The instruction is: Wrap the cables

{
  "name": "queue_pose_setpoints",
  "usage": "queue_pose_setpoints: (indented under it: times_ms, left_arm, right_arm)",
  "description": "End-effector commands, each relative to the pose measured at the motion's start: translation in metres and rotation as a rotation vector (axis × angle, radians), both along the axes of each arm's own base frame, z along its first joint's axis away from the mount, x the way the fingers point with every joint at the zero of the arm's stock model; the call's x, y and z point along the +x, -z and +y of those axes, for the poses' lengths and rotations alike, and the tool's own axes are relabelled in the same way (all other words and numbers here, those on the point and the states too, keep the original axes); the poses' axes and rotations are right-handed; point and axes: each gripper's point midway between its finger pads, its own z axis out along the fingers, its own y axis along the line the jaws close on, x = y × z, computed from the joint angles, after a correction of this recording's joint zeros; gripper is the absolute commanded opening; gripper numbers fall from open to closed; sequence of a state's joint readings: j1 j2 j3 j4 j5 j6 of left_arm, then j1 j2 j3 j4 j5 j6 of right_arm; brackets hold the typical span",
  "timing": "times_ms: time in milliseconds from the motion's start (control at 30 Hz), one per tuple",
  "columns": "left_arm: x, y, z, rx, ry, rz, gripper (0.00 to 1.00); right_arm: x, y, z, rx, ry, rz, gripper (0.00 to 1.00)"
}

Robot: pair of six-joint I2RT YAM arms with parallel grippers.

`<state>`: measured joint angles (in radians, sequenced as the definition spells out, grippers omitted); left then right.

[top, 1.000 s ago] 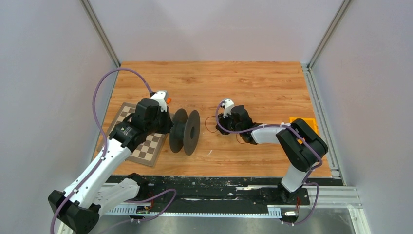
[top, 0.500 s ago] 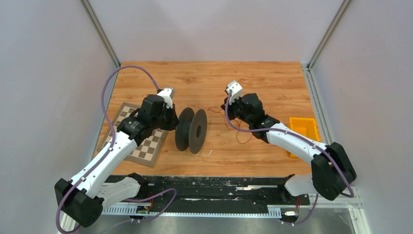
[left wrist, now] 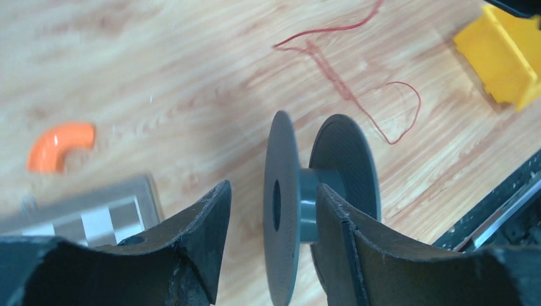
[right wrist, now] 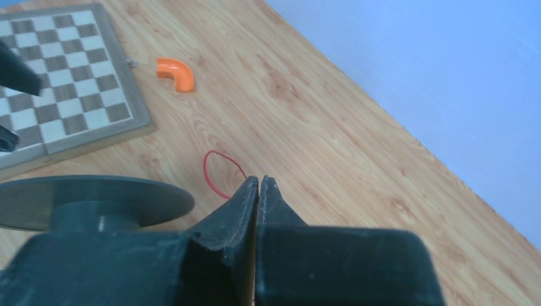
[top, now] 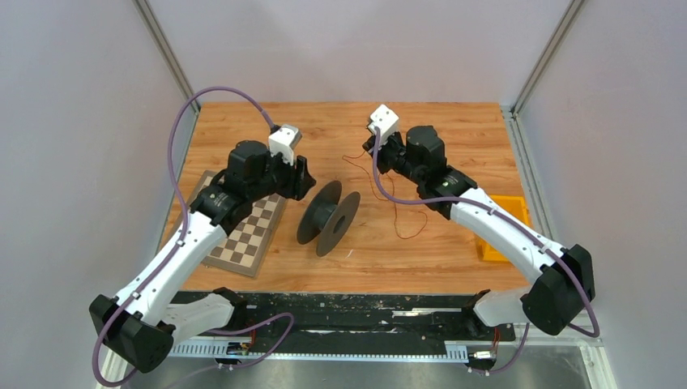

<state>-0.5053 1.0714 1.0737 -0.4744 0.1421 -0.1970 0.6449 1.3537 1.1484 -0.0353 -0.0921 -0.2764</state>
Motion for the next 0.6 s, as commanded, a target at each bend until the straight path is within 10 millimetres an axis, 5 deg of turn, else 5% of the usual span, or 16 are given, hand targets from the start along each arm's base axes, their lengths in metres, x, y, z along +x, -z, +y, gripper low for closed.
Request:
queue_pose_setpoints:
  times_ms: [0, 267, 567]
  left_arm:
    - [-0.003, -0.055, -0.030, 0.020, 0.324, -0.361, 0.60]
    - [-0.004, -0.075, -0.058, 0.041, 0.548, -0.650, 0.64]
    - [0.003, -0.053, -0.079, 0.107, 0.683, -0.643, 0.60]
  right_arm:
    - [-0.019, -0.039, 0.019, 0.051, -0.141, -0.020, 0.00]
    - [-0.052, -0.050, 0.034, 0.120, -0.303, 0.035, 0.00]
    - [-0.074, -0.060, 0.042, 0.153, -0.420, 0.053, 0.00]
